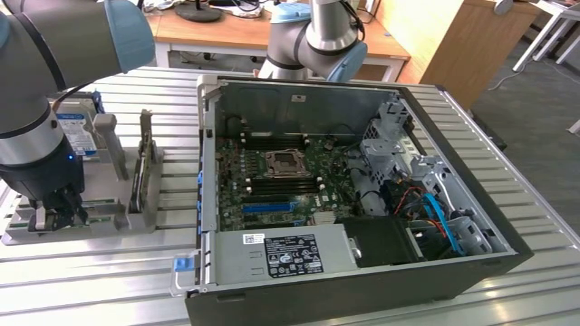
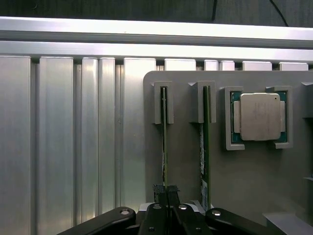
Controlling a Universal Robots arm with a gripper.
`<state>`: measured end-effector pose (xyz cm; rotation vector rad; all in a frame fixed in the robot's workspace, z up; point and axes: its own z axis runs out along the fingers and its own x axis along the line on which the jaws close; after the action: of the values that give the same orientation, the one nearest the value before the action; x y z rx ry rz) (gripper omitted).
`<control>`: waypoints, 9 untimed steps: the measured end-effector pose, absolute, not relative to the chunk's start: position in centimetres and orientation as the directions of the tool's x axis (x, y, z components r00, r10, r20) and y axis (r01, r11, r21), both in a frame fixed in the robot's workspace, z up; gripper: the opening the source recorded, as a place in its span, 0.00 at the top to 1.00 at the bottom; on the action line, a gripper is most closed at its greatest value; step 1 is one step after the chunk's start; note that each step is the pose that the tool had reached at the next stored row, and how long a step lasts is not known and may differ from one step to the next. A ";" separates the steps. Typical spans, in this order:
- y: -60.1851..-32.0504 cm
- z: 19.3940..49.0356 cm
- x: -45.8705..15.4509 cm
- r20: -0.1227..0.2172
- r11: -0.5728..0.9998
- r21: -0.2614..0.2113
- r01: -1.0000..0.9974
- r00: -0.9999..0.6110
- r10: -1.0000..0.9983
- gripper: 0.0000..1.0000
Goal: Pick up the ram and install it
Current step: 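Pick up the ram and move it above insertion slot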
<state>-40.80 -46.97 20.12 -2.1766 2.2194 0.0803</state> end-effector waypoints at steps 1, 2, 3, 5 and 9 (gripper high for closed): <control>-47.0 20.1 -40.8 -0.059 0.019 0.014 -1.000 -0.020 -0.998 0.88; -47.0 20.2 -40.8 -0.059 0.019 0.014 -1.000 -0.020 -0.998 0.88; -47.0 20.3 -40.8 -0.059 0.019 0.015 -1.000 -0.020 -0.998 0.88; -47.0 20.5 -40.8 -0.059 0.019 0.015 -1.000 -0.020 -0.998 0.88; -47.0 21.0 -40.8 -0.059 0.019 0.015 -1.000 -0.020 -0.998 0.88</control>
<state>-40.81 -46.97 20.96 -2.1767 2.2195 0.0804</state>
